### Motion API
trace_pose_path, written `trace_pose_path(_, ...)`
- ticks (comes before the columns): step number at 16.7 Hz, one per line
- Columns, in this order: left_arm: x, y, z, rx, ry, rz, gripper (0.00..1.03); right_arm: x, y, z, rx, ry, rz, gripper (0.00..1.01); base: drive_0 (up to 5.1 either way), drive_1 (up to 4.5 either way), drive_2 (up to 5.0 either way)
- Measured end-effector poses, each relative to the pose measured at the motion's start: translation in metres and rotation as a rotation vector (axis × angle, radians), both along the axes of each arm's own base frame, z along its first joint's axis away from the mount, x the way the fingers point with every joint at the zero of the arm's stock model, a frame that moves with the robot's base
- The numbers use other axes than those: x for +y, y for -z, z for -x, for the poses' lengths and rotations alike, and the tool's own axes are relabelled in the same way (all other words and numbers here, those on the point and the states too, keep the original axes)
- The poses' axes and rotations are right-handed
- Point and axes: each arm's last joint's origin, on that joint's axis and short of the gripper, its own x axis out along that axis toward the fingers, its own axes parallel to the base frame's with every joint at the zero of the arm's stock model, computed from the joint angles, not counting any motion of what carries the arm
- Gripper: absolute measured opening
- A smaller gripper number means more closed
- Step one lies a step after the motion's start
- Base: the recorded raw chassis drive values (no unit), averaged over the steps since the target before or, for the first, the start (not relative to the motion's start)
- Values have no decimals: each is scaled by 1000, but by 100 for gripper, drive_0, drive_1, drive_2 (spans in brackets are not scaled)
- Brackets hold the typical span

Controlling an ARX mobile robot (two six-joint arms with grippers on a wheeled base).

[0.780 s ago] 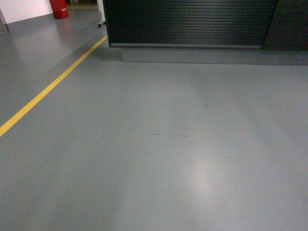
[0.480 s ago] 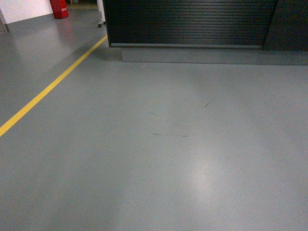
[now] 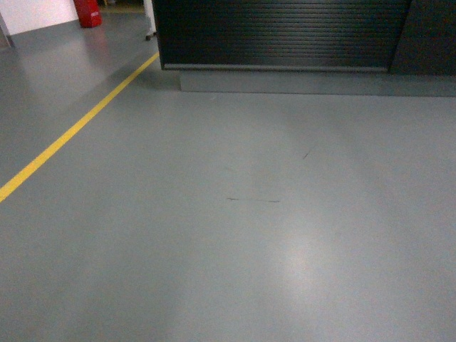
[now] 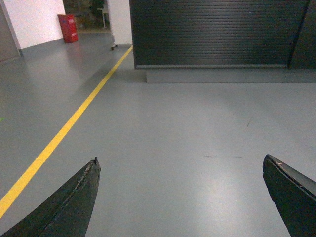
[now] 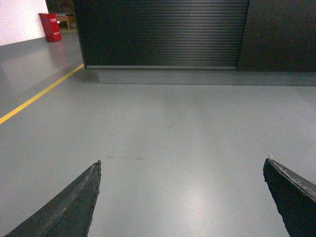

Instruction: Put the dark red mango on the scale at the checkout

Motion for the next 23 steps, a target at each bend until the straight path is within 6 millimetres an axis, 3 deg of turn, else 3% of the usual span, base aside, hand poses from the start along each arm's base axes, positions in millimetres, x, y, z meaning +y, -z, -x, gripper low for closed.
trace_pose_path(11,0,0,0,0,0,0,98,0,0,0,0,0,0,98,0,21,-20)
trace_pose_path(23,0,0,0,1,-1,0,98,0,0,0,-1,0,0,98,-3,423,-428)
